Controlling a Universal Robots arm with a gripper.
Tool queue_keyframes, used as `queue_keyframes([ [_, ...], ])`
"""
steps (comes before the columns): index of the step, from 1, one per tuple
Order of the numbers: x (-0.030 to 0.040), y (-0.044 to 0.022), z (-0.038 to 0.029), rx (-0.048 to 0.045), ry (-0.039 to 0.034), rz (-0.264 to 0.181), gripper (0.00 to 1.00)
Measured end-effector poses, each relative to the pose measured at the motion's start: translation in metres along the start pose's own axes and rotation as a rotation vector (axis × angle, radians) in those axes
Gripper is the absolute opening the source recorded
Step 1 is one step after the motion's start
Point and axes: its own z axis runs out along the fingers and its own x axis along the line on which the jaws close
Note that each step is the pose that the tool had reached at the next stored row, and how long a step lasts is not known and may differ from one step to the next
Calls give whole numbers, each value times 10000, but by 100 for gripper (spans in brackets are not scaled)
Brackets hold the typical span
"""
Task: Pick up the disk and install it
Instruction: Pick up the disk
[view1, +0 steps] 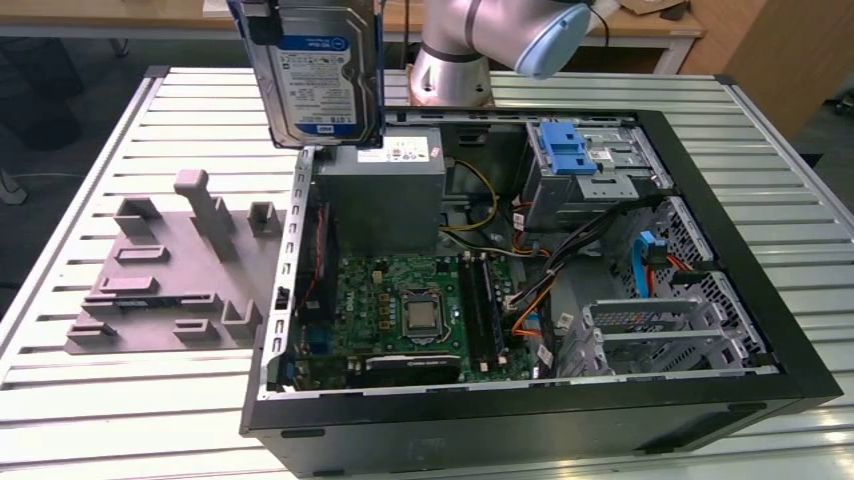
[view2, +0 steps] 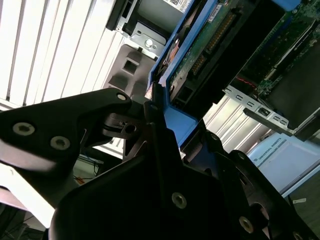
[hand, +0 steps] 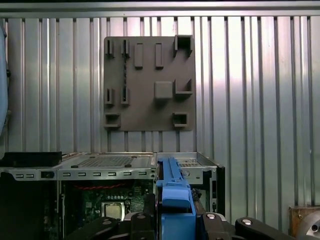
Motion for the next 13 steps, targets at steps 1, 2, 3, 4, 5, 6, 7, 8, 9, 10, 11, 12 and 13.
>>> queue_keyframes([
  [1,19,-1,0,0,0,-1,36],
  [2,43,-2,-1,0,1,0,36],
  [3,65,-3,-1,0,1,-1,36],
  [4,80,-6,-1,1,0,-1,36],
  [5,85,-15,-1,1,0,0,36],
  [6,86,-29,-2,0,0,0,36],
  [7,87,-49,-2,0,0,0,36],
  [8,86,-75,-3,0,1,1,36],
  [9,85,-106,-3,0,1,1,36],
  [10,84,-138,-4,-1,1,0,36],
  [11,83,-171,-5,-1,1,0,36],
  [12,82,-210,-5,0,1,0,36],
  [13,81,-244,-6,0,1,1,36],
])
